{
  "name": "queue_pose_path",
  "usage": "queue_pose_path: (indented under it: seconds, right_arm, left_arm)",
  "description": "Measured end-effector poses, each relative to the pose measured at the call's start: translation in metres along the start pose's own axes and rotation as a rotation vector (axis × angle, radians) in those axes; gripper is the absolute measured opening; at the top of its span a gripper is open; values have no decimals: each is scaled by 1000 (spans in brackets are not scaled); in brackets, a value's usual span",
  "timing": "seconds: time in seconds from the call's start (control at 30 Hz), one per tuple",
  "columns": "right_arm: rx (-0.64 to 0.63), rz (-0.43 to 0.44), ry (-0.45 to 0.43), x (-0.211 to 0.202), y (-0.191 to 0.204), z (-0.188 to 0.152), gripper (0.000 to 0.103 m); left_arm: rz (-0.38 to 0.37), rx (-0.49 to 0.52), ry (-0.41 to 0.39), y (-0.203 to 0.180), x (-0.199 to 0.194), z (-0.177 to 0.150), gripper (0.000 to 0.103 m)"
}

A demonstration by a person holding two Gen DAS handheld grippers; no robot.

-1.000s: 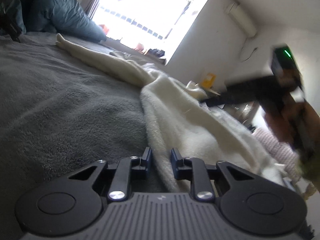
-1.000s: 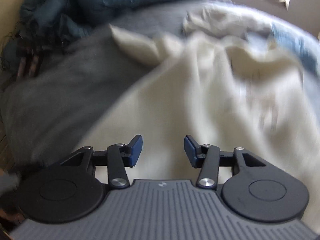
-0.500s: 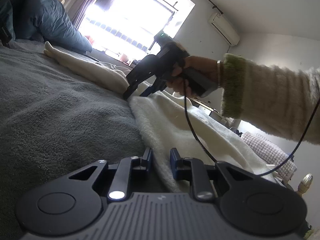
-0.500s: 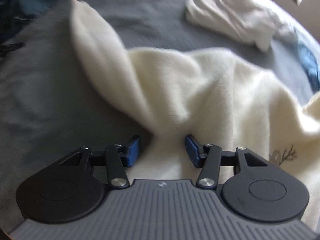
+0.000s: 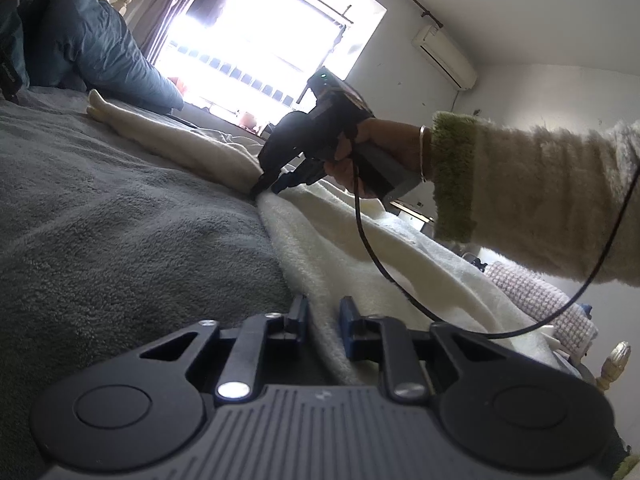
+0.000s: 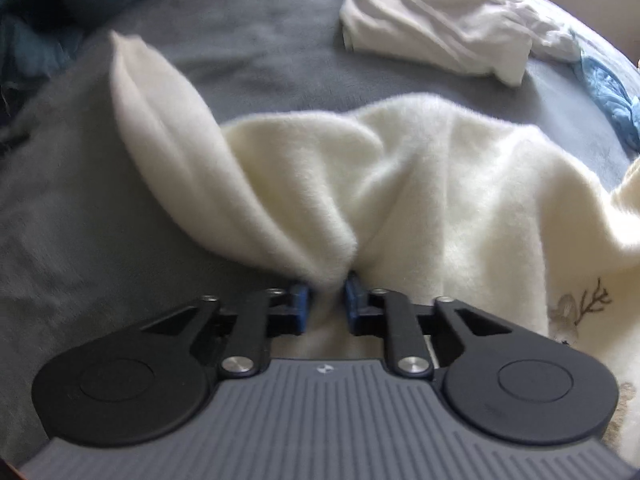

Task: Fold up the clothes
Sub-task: 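Release the fleece with both grippers and lift them away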

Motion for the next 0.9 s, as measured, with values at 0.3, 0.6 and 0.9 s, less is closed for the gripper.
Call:
queue_pose_path:
  seconds: [0.3, 0.6, 0.9]
  right_arm:
    - [61, 83, -145, -2, 6, 7, 10]
    - [134, 171, -141, -14, -12, 11, 16]
    - [203, 210, -356, -228, -111, -83, 31]
  left_arm:
    - [-4, -49, -31, 9, -6, 7, 9]
    - [48, -12, 0, 7, -5, 4, 9]
    - [149, -25, 50, 5, -22, 27, 23]
Point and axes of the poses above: each gripper's, at about its wrist camera, not at the fingertips, and x roughly the way its jaws point, y to its left, z to its top, the point moved 4 cm from there along x, roughly the way its jaws point, and after that the axes turned 7 degrees about -y, right-handed, at the moved point
